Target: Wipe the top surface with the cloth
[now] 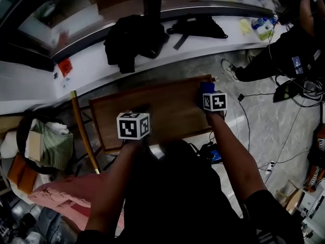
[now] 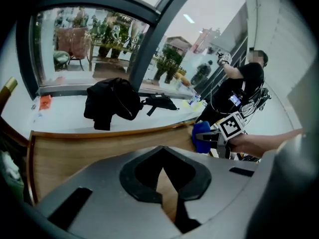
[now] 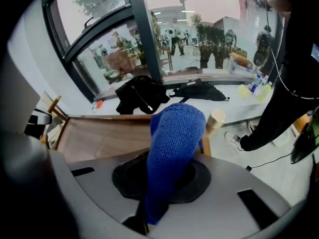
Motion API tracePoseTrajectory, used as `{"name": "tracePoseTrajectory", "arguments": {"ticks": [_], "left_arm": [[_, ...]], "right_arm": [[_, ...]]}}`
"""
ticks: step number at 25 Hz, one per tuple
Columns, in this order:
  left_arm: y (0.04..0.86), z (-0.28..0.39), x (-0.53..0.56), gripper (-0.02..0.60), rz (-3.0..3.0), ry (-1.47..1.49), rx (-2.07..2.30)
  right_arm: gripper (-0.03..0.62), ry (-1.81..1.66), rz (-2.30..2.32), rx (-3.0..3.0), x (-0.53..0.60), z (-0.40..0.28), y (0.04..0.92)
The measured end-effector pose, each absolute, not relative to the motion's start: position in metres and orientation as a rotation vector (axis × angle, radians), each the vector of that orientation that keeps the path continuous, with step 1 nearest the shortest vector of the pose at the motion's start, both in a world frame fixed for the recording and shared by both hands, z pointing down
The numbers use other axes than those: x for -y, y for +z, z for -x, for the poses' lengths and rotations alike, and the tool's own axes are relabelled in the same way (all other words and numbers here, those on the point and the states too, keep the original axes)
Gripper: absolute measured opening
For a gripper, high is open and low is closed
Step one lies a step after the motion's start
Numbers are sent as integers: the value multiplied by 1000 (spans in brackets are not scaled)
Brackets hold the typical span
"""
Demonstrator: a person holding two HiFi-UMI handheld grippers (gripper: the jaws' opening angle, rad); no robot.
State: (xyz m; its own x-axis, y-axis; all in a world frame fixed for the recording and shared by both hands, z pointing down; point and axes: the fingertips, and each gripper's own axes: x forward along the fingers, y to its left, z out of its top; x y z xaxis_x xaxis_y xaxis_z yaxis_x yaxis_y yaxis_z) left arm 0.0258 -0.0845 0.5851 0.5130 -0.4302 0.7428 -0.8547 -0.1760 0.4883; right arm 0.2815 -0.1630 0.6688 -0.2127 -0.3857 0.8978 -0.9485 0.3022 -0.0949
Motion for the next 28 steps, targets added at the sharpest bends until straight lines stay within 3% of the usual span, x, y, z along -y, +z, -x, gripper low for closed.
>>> {"name": "tracePoseTrajectory", "arguments": {"ticks": [4, 18, 23, 28], "left_arm": [[564, 25, 76, 9, -1793, 496, 1113], [520, 203, 2, 9, -1712, 380, 1323], [526, 246, -20, 9, -1664, 352, 1373], [535, 254, -36, 9, -1636, 363, 1368]], "right_arm": [[48, 916, -1192, 1839, 148, -214, 657], [48, 1046, -674, 2213, 59, 147, 656], [48, 1042, -544, 2234, 27, 219, 673], [48, 1002, -509, 2214, 14, 242, 690]]}}
